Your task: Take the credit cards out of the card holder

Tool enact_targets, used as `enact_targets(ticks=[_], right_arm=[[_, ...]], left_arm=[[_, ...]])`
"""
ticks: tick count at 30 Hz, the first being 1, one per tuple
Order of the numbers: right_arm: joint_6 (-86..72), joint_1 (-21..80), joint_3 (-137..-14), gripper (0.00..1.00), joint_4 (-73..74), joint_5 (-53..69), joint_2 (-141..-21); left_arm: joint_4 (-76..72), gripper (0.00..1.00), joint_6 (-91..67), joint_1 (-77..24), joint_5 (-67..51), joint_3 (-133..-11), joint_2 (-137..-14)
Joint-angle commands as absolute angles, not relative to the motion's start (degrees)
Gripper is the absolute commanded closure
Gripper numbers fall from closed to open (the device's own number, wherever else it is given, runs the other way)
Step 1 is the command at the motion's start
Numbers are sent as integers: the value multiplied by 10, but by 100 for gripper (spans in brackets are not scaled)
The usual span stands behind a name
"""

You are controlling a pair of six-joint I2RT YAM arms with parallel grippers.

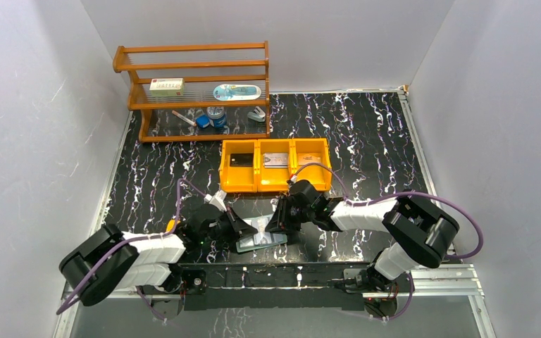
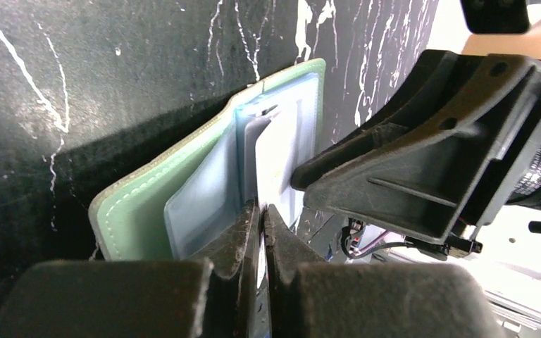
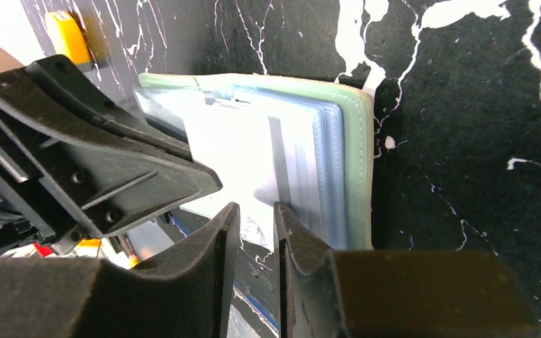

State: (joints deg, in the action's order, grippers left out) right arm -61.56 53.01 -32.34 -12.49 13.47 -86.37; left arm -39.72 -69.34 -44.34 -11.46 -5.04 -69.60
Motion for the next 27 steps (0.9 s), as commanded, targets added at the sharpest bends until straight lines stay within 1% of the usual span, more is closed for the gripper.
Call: enact_targets(ticks=[1,5,9,17,21,24,27], right_arm=[[-599,534,-310,67,-42,87,-884],[-596,533,-318,67,-20,69,-881],[-595,532,-322,66,-28,79,-879],[-553,533,-392,63,-19,141,-834],[-535,532,-433,62,-7,162,-846],[-547,533,-430,61,-52,194,-863],[-553,532,-427,60,-43,174,-882]], left_arm=[[-309,100,-678,-442,-78,-53,-638],[-241,100,-667,-441,-55,-53,-582],[-208,100,-659,-439,-49,-53,-552],[-203,100,-636,-439,-65,-78,-574],[-204,100,-635,-439,-68,-80,-579],[-200,100,-635,-438,-66,-79,-573],[-198,100,-635,-439,-66,-78,-570]])
